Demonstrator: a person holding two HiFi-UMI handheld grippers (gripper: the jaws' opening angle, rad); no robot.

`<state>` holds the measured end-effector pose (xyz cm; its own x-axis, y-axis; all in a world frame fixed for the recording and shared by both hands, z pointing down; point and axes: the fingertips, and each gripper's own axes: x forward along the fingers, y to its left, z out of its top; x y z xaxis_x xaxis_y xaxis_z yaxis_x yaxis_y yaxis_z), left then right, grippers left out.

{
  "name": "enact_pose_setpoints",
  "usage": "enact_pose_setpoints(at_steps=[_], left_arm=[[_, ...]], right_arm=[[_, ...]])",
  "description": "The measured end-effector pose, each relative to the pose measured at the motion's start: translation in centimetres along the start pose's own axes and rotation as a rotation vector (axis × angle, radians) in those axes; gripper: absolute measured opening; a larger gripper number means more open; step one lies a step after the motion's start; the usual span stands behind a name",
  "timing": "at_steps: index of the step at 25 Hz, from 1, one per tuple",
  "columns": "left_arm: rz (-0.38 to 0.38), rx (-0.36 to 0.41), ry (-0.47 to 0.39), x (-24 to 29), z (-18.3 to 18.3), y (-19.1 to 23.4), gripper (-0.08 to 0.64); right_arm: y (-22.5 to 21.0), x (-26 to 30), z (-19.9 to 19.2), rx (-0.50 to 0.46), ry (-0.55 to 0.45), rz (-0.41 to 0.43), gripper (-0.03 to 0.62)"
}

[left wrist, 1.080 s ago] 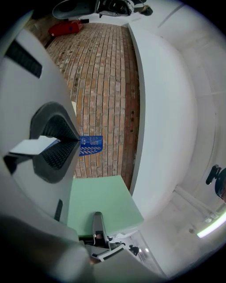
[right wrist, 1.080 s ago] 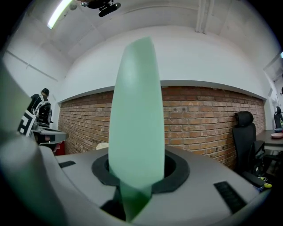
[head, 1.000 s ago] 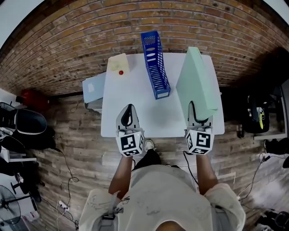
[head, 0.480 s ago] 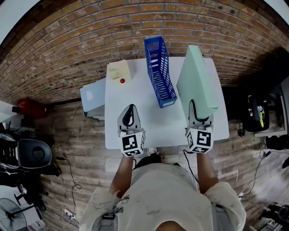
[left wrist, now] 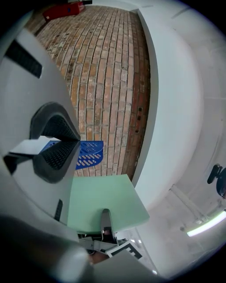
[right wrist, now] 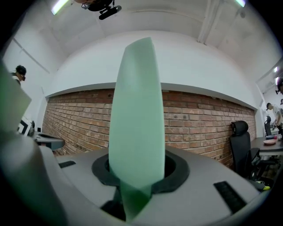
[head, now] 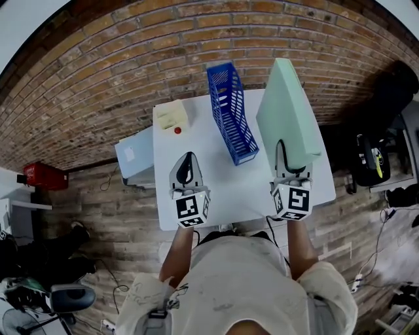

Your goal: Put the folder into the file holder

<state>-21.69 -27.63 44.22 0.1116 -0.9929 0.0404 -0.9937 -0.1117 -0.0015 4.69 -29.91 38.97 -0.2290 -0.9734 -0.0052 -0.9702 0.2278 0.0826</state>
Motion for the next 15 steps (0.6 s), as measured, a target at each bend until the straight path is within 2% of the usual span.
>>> enact_pose_setpoints(at_steps=[8, 15], left_arm=[[-0.028, 0.006, -0.068, 0.5, 1.8, 0.3, 0.014], [-0.037, 0.018, -0.055, 0.7, 1.7, -0.2, 0.014]], right_arm=[[-0.4, -0.9, 7.5, -0.049, -0.16, -0.019, 0.144], [0.1, -1.5, 15.3, -0.031, -0.365, 0.015, 0.144]])
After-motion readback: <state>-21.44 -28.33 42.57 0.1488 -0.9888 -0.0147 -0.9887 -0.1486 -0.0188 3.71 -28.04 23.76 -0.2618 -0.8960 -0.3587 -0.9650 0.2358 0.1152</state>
